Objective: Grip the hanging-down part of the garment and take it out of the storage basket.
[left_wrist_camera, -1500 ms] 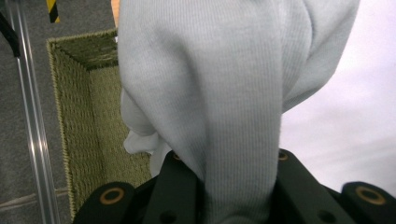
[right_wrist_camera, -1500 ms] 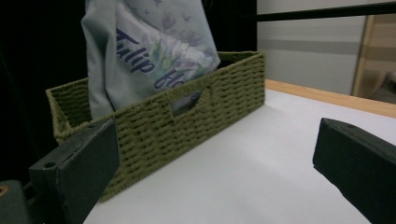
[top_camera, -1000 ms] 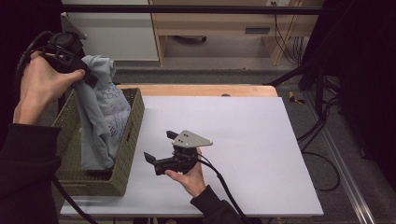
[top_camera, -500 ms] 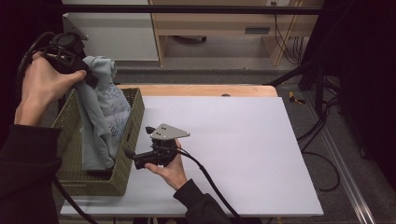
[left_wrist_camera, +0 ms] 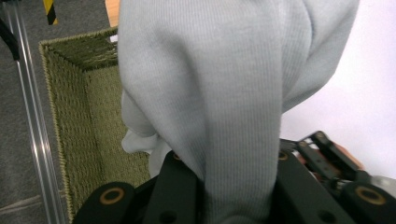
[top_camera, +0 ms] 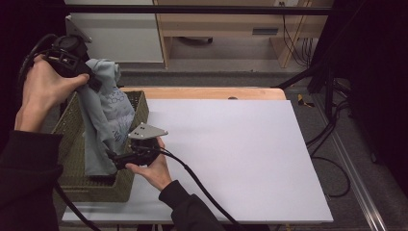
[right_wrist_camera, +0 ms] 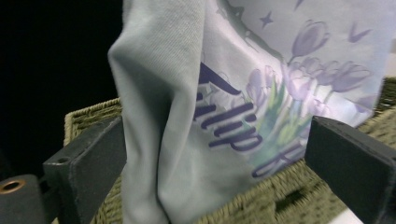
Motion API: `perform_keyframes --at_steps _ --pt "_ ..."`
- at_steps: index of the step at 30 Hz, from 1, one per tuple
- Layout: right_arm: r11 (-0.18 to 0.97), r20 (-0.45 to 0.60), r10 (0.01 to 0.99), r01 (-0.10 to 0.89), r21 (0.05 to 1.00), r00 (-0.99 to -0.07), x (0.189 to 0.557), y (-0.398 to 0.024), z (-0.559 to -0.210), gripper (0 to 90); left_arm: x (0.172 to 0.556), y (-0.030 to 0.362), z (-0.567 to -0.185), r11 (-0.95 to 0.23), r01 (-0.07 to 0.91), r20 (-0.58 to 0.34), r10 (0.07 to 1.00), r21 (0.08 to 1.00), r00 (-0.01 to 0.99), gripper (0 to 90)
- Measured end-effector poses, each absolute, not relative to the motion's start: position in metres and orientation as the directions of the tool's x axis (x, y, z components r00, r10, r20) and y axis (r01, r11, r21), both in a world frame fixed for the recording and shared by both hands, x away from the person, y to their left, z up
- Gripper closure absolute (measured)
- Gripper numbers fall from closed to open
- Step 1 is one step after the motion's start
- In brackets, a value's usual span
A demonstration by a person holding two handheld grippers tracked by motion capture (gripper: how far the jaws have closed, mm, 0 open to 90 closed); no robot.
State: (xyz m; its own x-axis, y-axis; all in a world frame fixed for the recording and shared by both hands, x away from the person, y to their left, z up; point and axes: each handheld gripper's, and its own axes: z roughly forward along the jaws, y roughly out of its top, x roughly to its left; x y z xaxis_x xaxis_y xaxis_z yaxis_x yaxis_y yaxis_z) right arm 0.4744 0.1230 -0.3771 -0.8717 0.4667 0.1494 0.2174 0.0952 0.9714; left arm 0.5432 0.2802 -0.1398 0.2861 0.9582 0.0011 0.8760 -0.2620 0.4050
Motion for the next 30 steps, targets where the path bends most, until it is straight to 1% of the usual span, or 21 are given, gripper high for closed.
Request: perform_keyframes --at_steps 1,6,7,8,10,11,13,14,15,16,17,18,20,22,24,28,30 --pt "0.087 0.163 0.46 0.227 0.97 -0.873 0.477 0.13 -0.378 7.0 0.543 0.28 -0.14 -0.261 0.876 0.0 0.958 0.406 0.286 80.2" --pt "0.1 0.156 0.465 0.226 0.969 -0.872 0.481 0.142 -0.381 9.4 0.542 0.28 -0.14 -0.267 0.874 -0.002 0.956 0.406 0.292 80.1" --pt "0.106 0.164 0.471 0.24 0.965 -0.867 0.48 0.145 -0.381 9.8 0.542 0.28 -0.14 -0.268 0.874 0.0 0.956 0.406 0.294 80.1" --pt "0.114 0.145 0.479 0.225 0.968 -0.866 0.482 0.147 -0.382 10.9 0.542 0.28 -0.14 -0.268 0.874 -0.001 0.956 0.406 0.293 80.2" --pt "0.117 0.146 0.491 0.231 0.966 -0.859 0.484 0.149 -0.384 13.6 0.541 0.28 -0.14 -0.268 0.873 -0.001 0.956 0.407 0.294 80.2" --pt "0.109 0.15 0.497 0.233 0.966 -0.854 0.485 0.15 -0.386 16.5 0.541 0.28 -0.14 -0.268 0.873 -0.002 0.956 0.408 0.294 80.2" --pt "0.115 0.152 0.51 0.242 0.963 -0.847 0.487 0.15 -0.387 25.4 0.541 0.28 -0.14 -0.27 0.873 -0.001 0.955 0.407 0.296 80.2" --pt "0.118 0.143 0.521 0.237 0.964 -0.841 0.487 0.15 -0.387 33.3 0.541 0.279 -0.14 -0.272 0.873 0.0 0.955 0.405 0.297 80.2" --pt "0.122 0.13 0.523 0.225 0.967 -0.843 0.488 0.15 -0.388 45.7 0.541 0.278 -0.141 -0.275 0.872 0.0 0.954 0.405 0.3 80.2" --pt "0.122 0.13 0.523 0.225 0.967 -0.843 0.488 0.15 -0.388 45.7 0.541 0.278 -0.141 -0.275 0.872 0.0 0.954 0.405 0.3 80.2" --pt "0.128 0.125 0.525 0.224 0.966 -0.842 0.489 0.149 -0.387 59.8 0.541 0.277 -0.141 -0.278 0.871 0.002 0.953 0.405 0.303 80.2" --pt "0.128 0.125 0.525 0.224 0.966 -0.842 0.489 0.149 -0.387 59.8 0.541 0.277 -0.141 -0.278 0.871 0.002 0.953 0.405 0.303 80.2" --pt "0.124 0.133 0.52 0.228 0.966 -0.844 0.49 0.148 -0.387 73.2 0.541 0.276 -0.141 -0.279 0.87 0.002 0.952 0.407 0.305 80.2" --pt "0.123 0.136 0.515 0.229 0.966 -0.846 0.491 0.146 -0.386 82.3 0.541 0.276 -0.14 -0.282 0.869 0.003 0.951 0.407 0.308 80.2" --pt "0.123 0.143 0.511 0.236 0.964 -0.847 0.492 0.144 -0.385 85.4 0.541 0.276 -0.14 -0.282 0.868 0.004 0.952 0.408 0.307 80.2" --pt "0.135 0.126 0.501 0.222 0.966 -0.856 0.493 0.139 -0.383 86.5 0.54 0.276 -0.139 -0.28 0.867 0.003 0.952 0.413 0.306 80.2" --pt "0.132 0.138 0.492 0.23 0.964 -0.859 0.493 0.136 -0.382 86.6 0.54 0.276 -0.139 -0.28 0.866 0.003 0.952 0.415 0.306 80.2"
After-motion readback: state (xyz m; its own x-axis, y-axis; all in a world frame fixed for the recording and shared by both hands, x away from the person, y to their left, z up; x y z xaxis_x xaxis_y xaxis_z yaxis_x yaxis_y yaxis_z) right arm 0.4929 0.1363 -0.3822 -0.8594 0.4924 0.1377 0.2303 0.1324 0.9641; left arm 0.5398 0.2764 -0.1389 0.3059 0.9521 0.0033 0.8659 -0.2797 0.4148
